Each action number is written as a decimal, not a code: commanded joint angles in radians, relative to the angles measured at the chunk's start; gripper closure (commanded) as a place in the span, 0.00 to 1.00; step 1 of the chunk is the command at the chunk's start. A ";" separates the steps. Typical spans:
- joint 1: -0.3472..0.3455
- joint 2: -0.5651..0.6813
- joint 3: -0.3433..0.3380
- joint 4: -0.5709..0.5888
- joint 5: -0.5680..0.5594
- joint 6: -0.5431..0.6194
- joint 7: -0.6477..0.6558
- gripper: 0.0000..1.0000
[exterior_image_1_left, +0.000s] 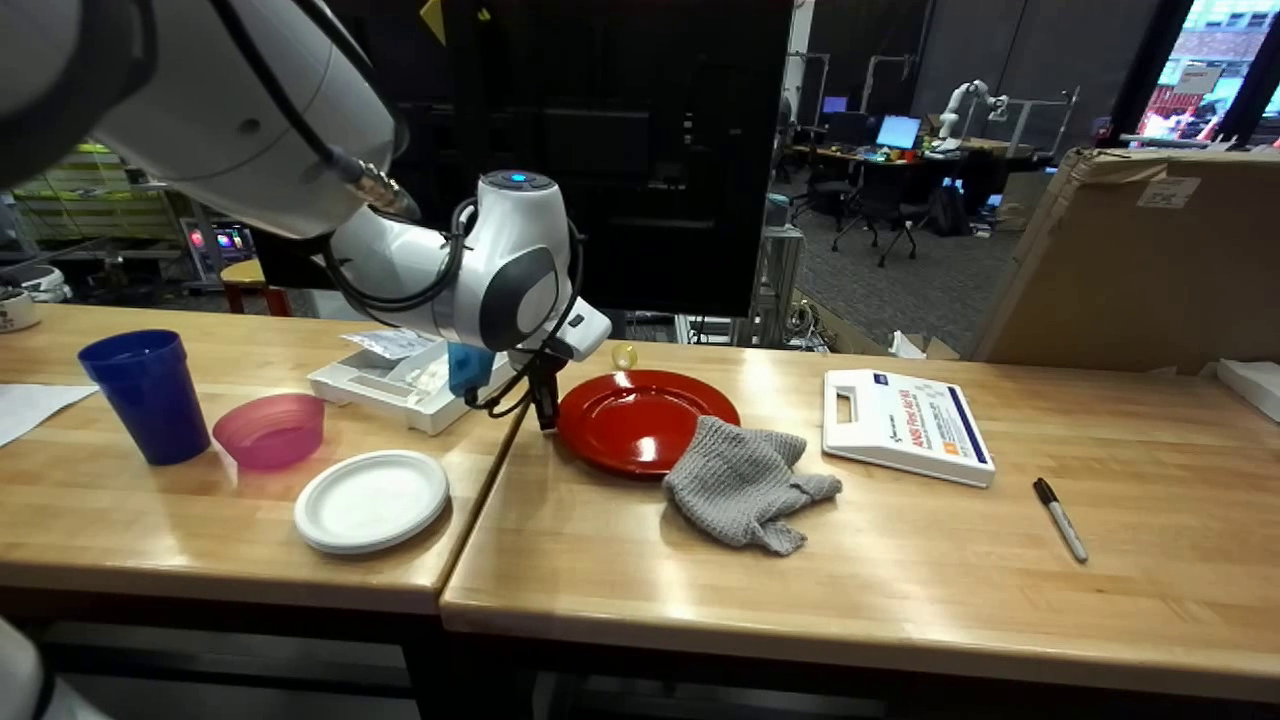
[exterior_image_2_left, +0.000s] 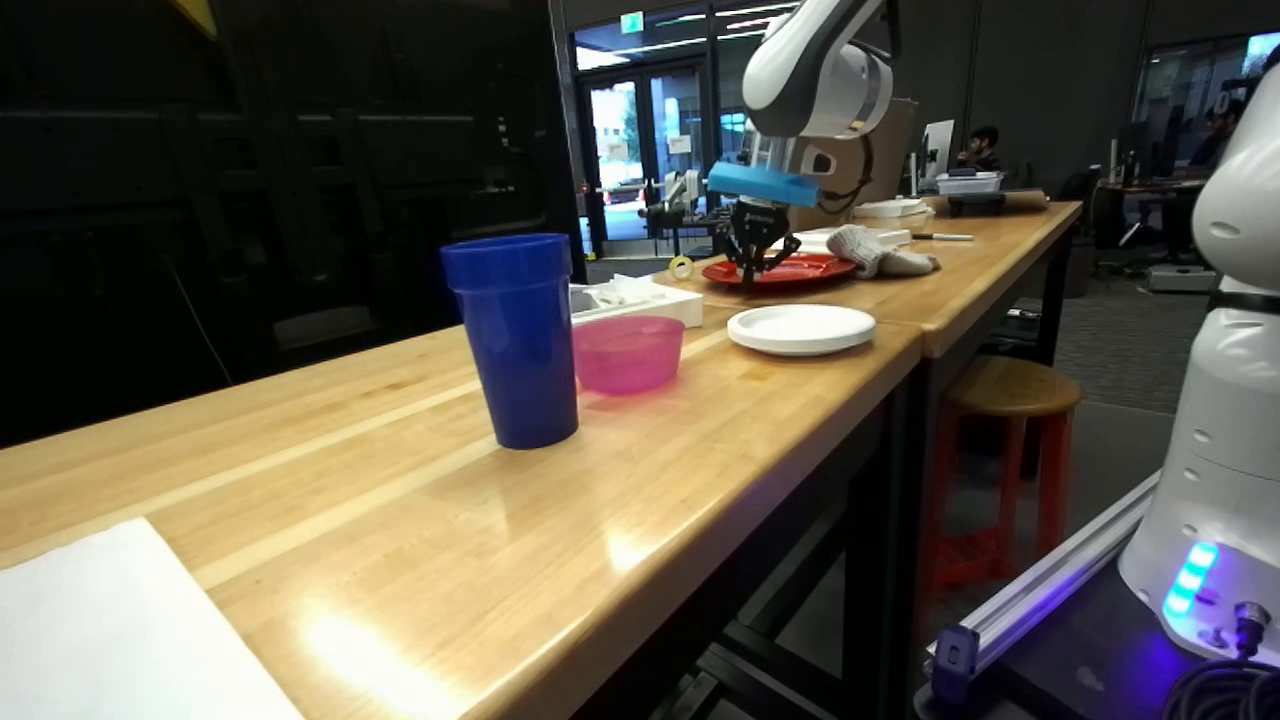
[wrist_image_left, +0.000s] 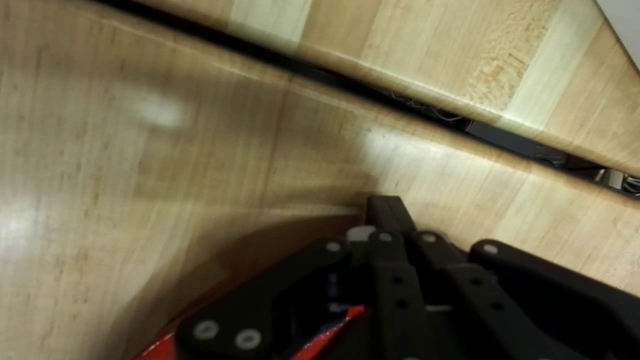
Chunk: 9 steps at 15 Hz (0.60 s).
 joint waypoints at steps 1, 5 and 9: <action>-0.004 0.000 -0.010 0.025 -0.023 -0.025 0.023 1.00; -0.007 0.003 -0.016 0.033 -0.027 -0.021 0.027 1.00; -0.010 0.003 -0.022 0.035 -0.011 -0.021 0.020 1.00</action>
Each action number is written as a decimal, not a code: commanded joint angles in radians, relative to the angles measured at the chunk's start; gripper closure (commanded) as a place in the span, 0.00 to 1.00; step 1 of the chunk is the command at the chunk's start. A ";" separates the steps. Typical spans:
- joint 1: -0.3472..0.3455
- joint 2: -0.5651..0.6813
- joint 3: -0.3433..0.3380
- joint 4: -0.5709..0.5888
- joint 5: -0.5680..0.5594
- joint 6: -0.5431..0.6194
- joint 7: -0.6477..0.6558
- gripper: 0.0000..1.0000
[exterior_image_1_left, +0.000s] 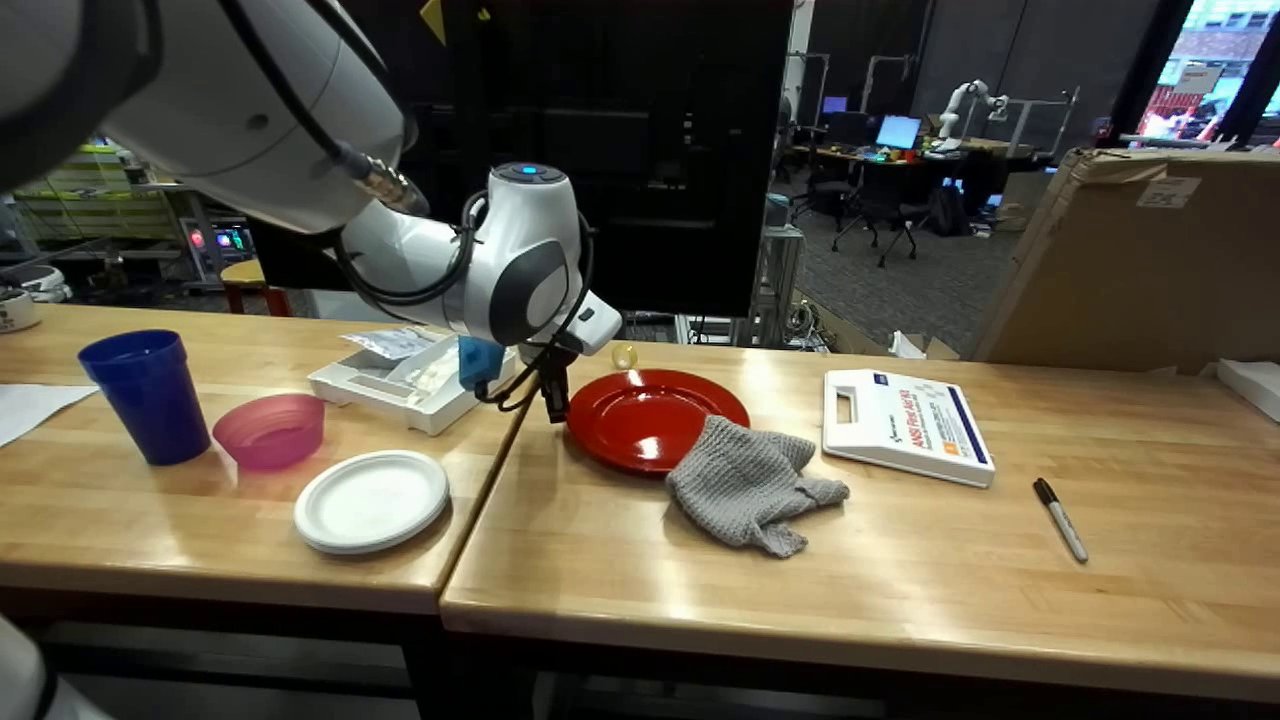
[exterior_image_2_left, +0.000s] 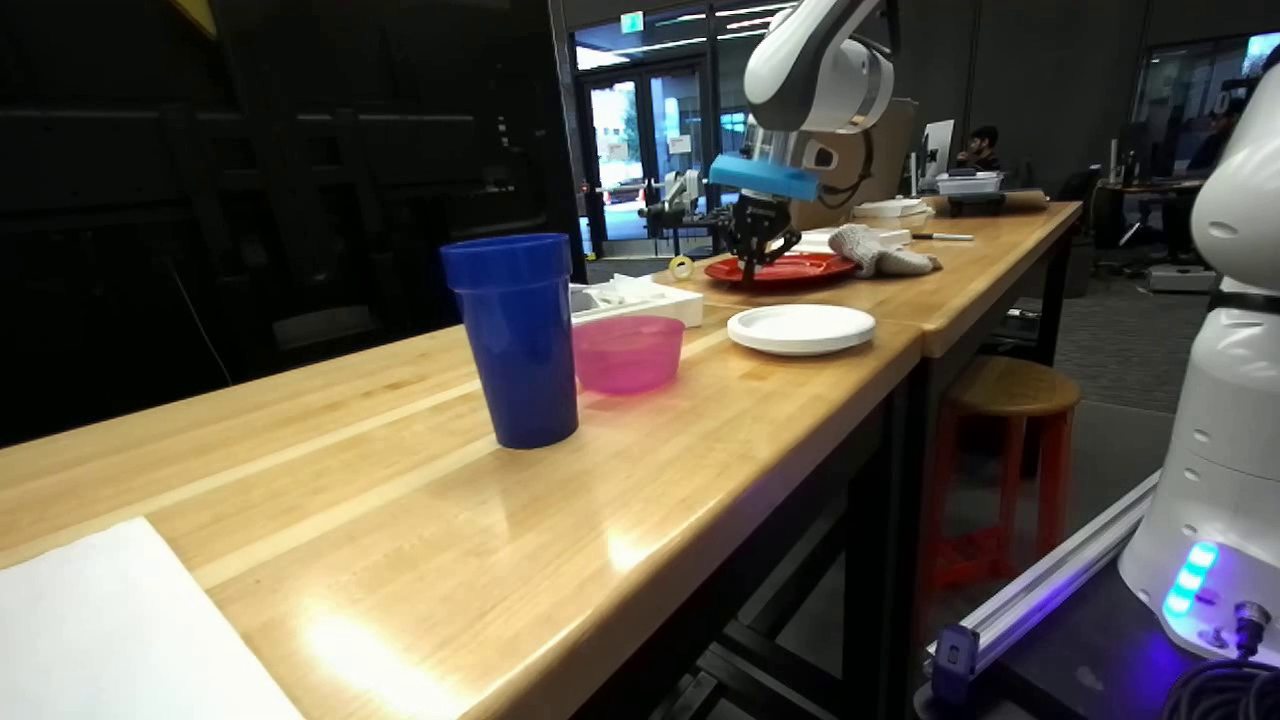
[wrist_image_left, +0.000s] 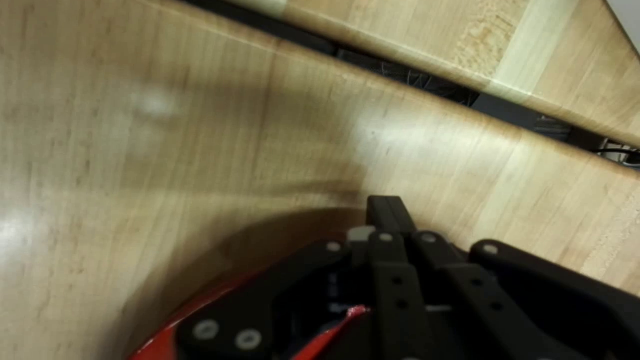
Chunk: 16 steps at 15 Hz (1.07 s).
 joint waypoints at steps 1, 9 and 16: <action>-0.002 0.003 -0.010 0.015 -0.010 -0.019 0.020 1.00; -0.006 0.006 -0.017 0.017 -0.025 -0.022 0.029 1.00; -0.020 0.011 -0.022 0.021 -0.046 -0.026 0.055 1.00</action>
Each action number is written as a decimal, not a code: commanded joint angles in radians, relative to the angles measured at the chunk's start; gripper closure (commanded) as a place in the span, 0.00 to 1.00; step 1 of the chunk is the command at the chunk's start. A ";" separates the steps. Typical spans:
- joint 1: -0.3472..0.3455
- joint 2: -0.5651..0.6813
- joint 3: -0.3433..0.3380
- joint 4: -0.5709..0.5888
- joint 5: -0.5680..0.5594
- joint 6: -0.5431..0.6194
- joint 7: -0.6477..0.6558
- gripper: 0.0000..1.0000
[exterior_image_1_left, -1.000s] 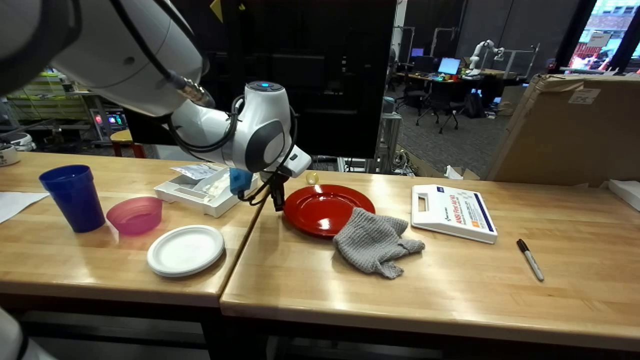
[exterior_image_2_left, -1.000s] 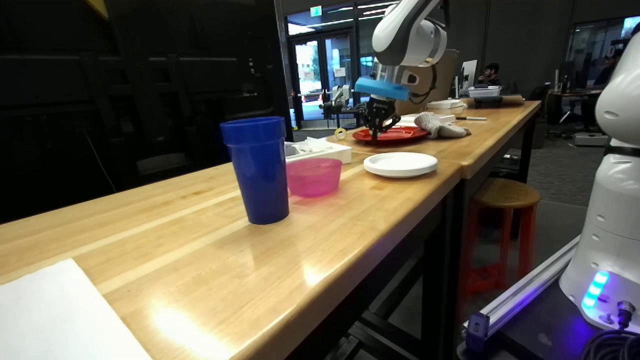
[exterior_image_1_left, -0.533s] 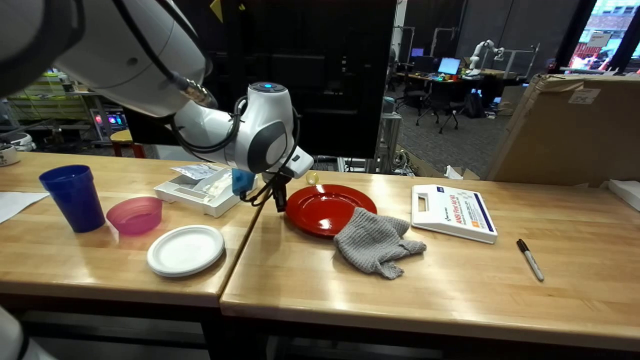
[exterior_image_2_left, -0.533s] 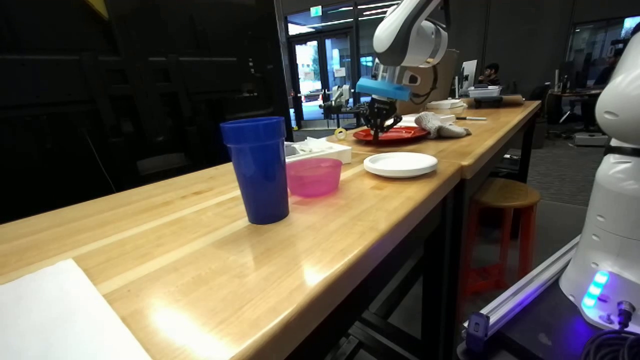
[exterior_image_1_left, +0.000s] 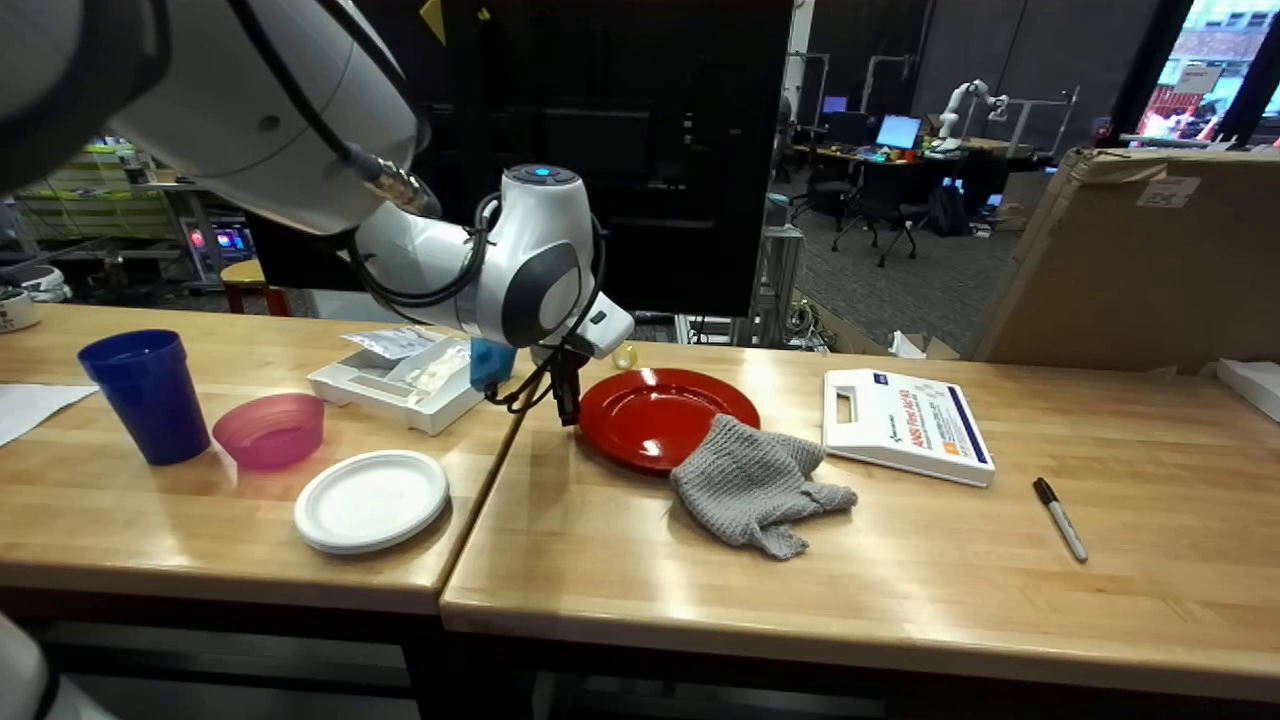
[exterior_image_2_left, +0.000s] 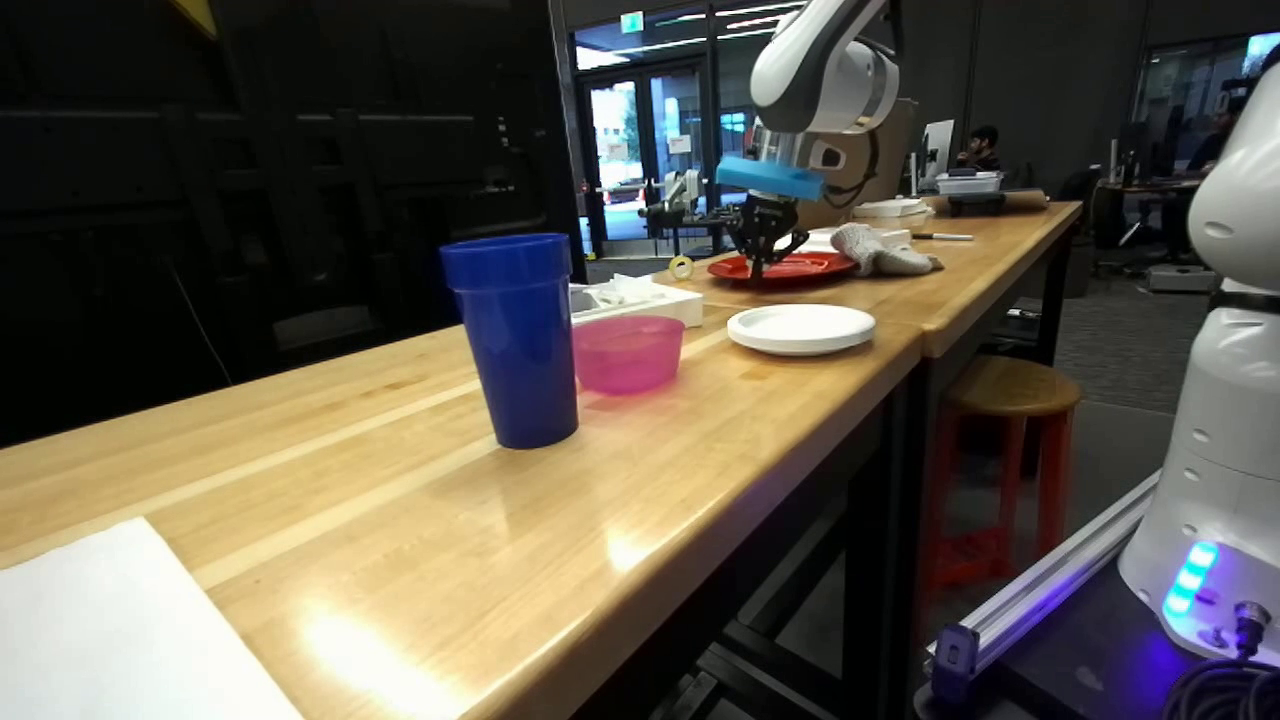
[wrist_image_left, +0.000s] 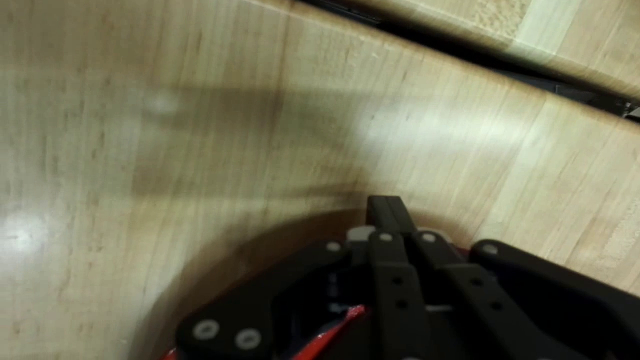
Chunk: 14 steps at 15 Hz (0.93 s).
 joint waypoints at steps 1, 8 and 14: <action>-0.006 0.008 -0.006 0.018 -0.030 -0.023 0.033 1.00; -0.008 0.014 -0.010 0.018 -0.033 -0.017 0.052 1.00; -0.024 0.026 -0.026 0.038 -0.052 -0.029 0.059 1.00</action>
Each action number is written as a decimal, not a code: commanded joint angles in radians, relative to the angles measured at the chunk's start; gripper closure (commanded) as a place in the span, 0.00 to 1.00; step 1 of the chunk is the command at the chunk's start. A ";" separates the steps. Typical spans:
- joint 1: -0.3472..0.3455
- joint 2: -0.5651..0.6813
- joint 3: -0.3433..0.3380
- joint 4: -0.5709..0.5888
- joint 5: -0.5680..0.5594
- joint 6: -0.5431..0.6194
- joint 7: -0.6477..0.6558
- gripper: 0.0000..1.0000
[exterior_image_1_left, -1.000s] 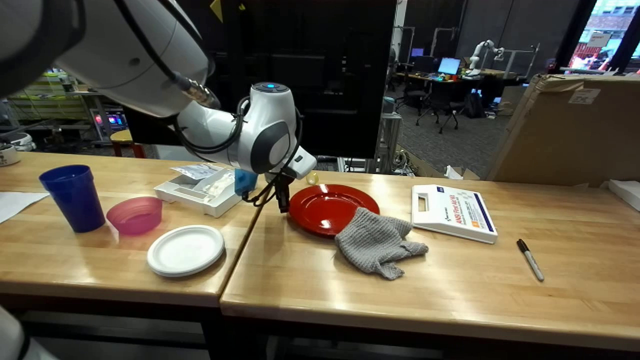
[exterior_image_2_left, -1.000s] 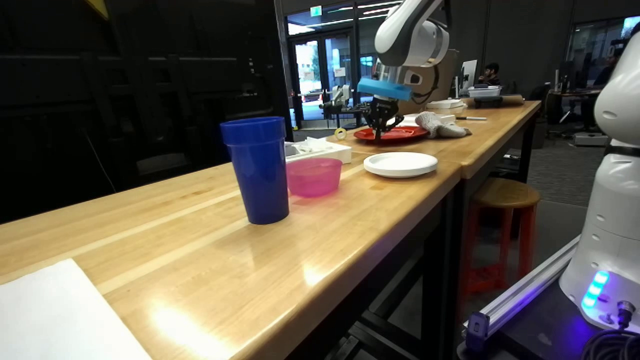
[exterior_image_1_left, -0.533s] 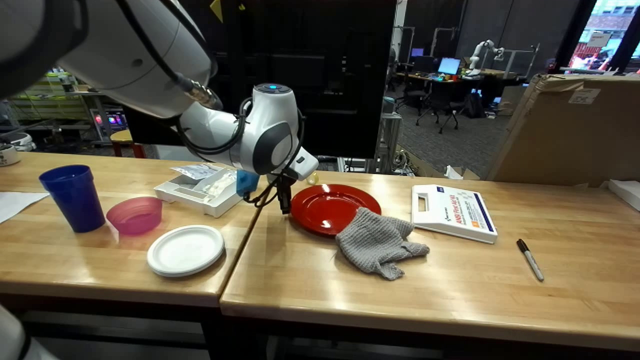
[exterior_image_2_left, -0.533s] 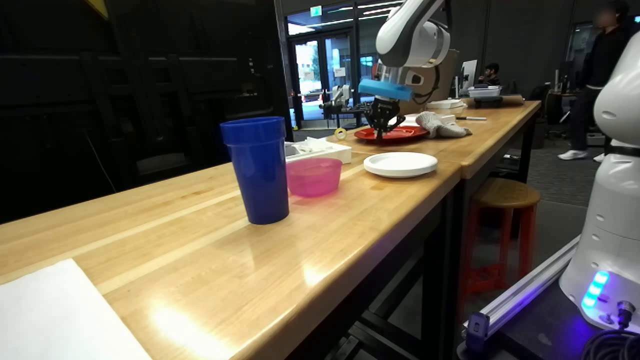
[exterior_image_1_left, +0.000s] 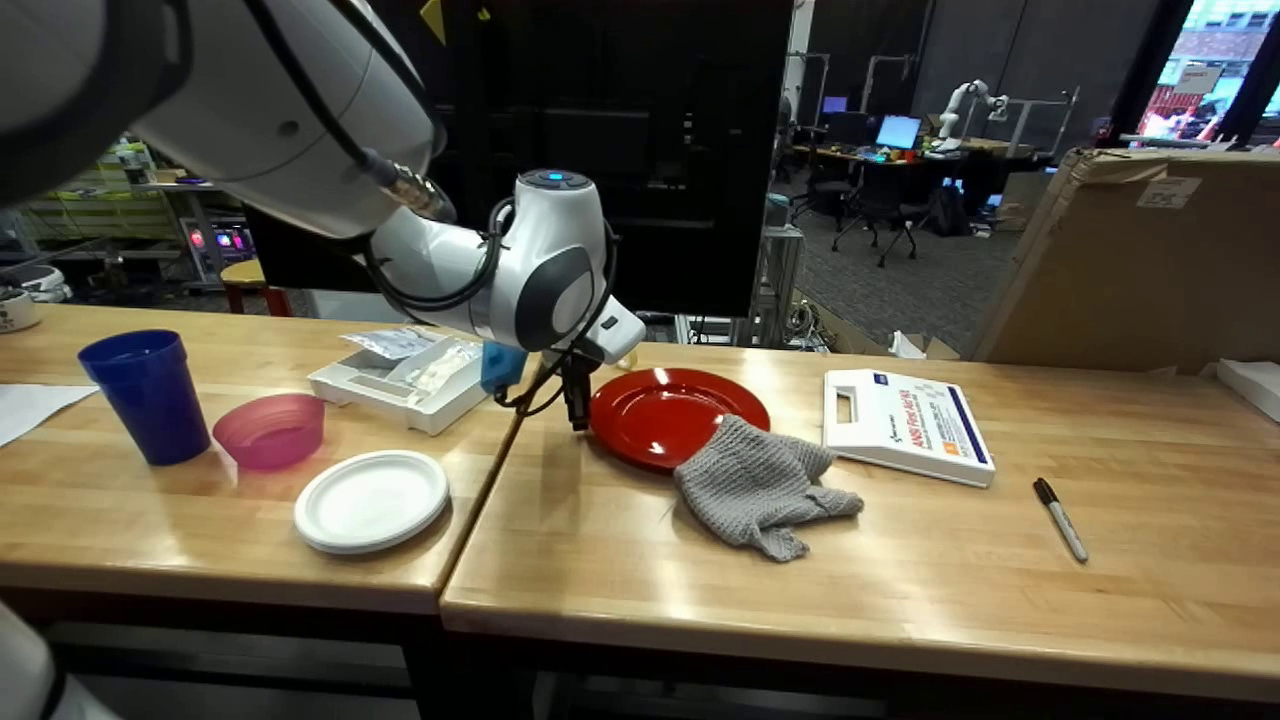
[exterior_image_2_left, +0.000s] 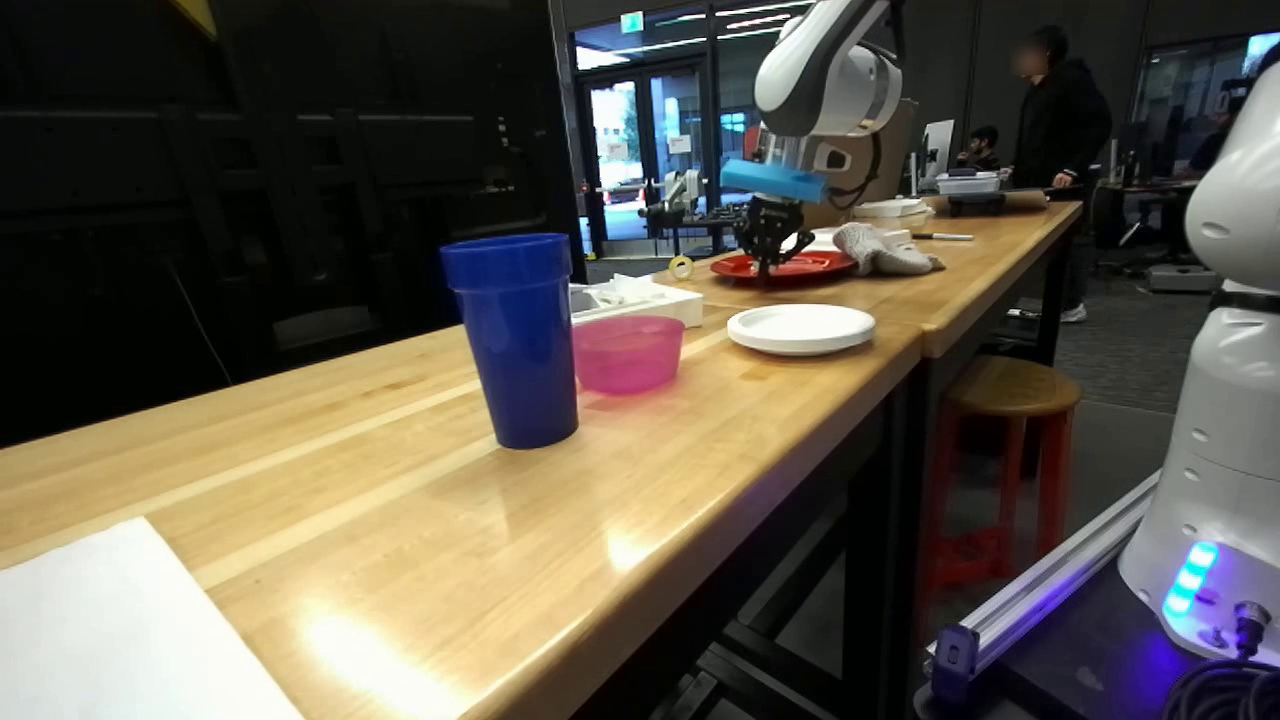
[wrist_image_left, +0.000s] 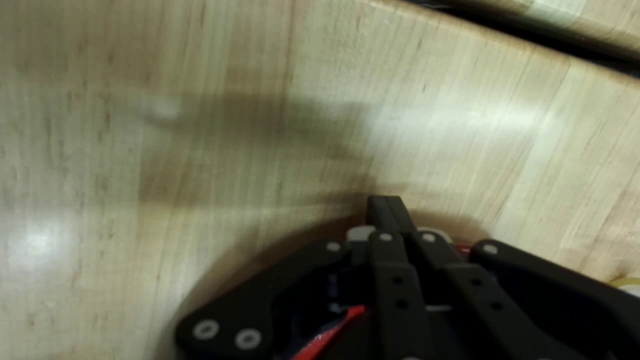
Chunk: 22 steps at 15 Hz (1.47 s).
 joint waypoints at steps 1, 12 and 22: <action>-0.013 0.015 -0.017 0.037 -0.041 -0.031 0.024 1.00; -0.012 0.090 -0.054 0.157 -0.037 -0.085 0.002 1.00; -0.008 0.172 -0.084 0.237 -0.064 -0.120 0.006 1.00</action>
